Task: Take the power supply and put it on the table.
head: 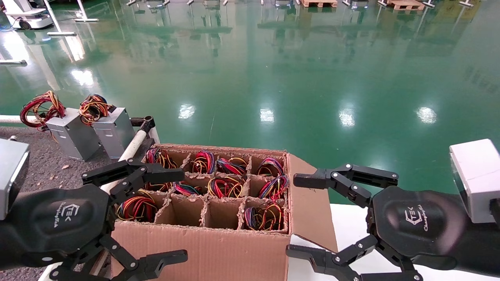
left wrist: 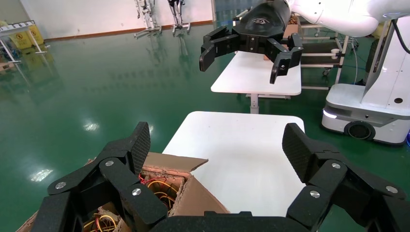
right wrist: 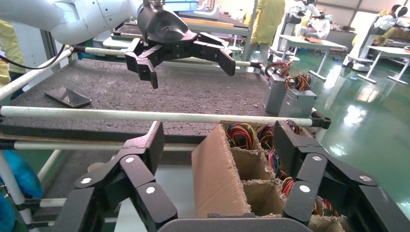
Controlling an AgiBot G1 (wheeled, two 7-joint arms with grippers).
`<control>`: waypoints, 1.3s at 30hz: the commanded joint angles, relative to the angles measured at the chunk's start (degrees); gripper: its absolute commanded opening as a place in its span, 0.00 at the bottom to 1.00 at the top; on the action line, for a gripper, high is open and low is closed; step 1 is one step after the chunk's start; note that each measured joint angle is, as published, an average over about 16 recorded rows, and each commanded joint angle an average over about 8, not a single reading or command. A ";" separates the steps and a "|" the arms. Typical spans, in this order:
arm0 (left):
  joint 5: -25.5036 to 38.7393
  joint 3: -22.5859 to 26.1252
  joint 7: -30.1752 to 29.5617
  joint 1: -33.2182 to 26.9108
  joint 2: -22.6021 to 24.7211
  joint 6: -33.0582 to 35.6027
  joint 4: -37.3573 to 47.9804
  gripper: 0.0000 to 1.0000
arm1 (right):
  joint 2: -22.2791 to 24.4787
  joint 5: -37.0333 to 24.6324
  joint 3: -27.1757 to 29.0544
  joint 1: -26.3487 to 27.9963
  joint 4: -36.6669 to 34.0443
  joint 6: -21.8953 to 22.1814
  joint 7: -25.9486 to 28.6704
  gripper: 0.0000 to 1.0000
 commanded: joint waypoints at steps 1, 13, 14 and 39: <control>0.00 0.00 0.00 0.00 0.00 0.00 0.00 1.00 | 0.00 0.00 0.00 0.00 0.00 0.00 0.00 0.00; 0.07 1.10 -3.12 -0.62 0.95 -0.88 1.30 1.00 | 0.00 0.00 0.00 0.00 0.00 0.00 0.00 0.00; 0.35 1.64 -4.38 -1.12 1.37 -1.14 1.69 1.00 | 0.00 0.00 0.00 0.00 -0.01 0.00 0.00 0.00; 17.32 14.95 -15.30 -14.92 15.42 -1.58 13.17 1.00 | 0.01 0.02 0.00 0.00 -0.03 0.01 -0.01 0.84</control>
